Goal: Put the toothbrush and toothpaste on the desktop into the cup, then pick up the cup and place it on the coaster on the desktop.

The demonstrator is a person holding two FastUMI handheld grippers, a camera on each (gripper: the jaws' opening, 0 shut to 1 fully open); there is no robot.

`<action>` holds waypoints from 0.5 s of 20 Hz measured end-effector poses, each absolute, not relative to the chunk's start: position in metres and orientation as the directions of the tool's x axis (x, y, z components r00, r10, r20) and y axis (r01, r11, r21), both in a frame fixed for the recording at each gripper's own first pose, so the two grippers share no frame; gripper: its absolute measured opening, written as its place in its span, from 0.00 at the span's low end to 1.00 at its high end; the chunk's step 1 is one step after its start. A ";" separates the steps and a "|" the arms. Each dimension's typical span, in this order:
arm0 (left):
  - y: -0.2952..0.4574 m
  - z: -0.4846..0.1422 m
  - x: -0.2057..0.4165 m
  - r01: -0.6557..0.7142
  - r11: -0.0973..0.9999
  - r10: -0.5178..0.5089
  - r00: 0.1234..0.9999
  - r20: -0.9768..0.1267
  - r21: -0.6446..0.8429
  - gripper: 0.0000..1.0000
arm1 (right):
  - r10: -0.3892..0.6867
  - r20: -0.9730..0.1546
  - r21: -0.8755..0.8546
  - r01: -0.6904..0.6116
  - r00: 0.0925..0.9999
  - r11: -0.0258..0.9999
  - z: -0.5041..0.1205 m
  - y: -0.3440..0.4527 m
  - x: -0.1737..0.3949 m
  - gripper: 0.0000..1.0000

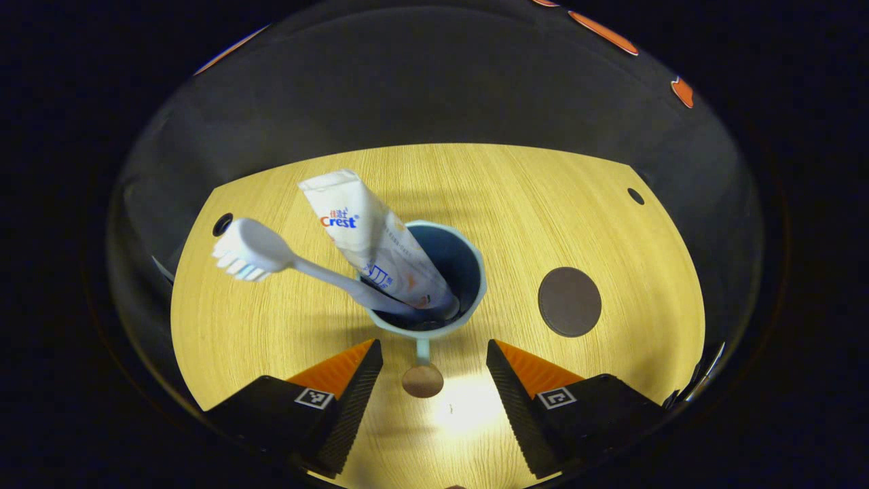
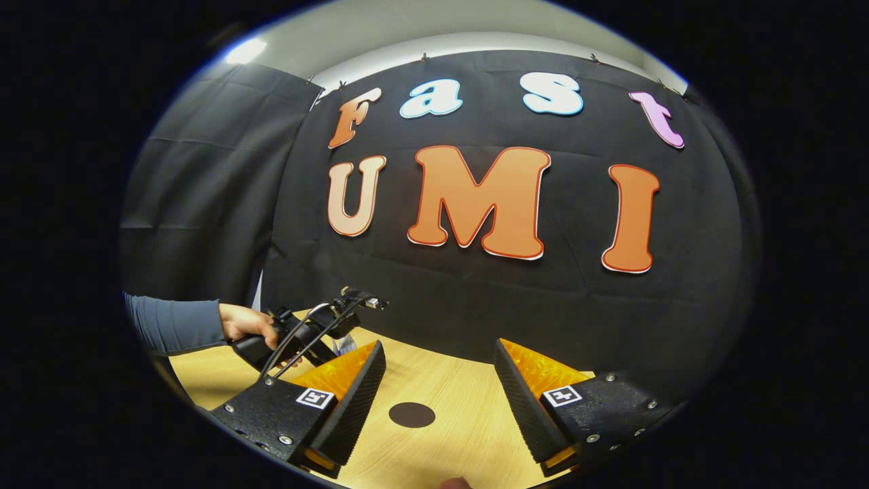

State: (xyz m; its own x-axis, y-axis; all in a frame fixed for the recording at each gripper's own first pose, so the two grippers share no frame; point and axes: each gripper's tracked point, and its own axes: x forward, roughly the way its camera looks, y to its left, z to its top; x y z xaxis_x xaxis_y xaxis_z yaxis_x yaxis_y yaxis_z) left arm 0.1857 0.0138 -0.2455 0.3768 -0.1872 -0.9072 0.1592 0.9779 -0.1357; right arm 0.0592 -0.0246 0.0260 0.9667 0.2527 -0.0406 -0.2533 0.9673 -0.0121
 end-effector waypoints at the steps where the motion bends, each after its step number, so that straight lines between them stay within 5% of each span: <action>1: 0.013 -0.250 0.185 0.152 0.981 -0.172 0.361 -0.916 -0.124 0.88 | 0.251 -0.035 -0.009 -0.251 0.967 0.968 0.025 -0.031 0.053 0.96; 7: 0.021 -0.264 0.192 0.109 0.993 -0.084 0.359 -0.930 -0.047 0.75 | 0.230 -0.039 0.017 -0.230 0.972 0.973 0.015 -0.055 0.037 0.97; 9: 0.021 -0.267 0.191 0.082 0.995 -0.085 0.354 -0.931 -0.060 0.48 | 0.222 -0.030 0.030 -0.221 0.975 0.975 0.015 -0.060 0.035 0.97; 10: 0.021 -0.271 0.190 0.066 0.996 -0.083 0.351 -0.933 -0.064 0.44 | 0.223 -0.023 0.037 -0.222 0.974 0.974 0.015 -0.061 0.034 0.97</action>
State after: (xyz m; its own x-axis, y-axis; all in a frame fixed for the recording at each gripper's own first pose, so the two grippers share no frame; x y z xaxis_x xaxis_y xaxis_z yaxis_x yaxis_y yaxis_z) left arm 0.1898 0.0206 -0.2709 0.3512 -0.0833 -0.9326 0.0662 0.9958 -0.0640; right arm 0.0341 -0.0612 0.0152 0.9745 0.2233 -0.0231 -0.2224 0.9743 0.0368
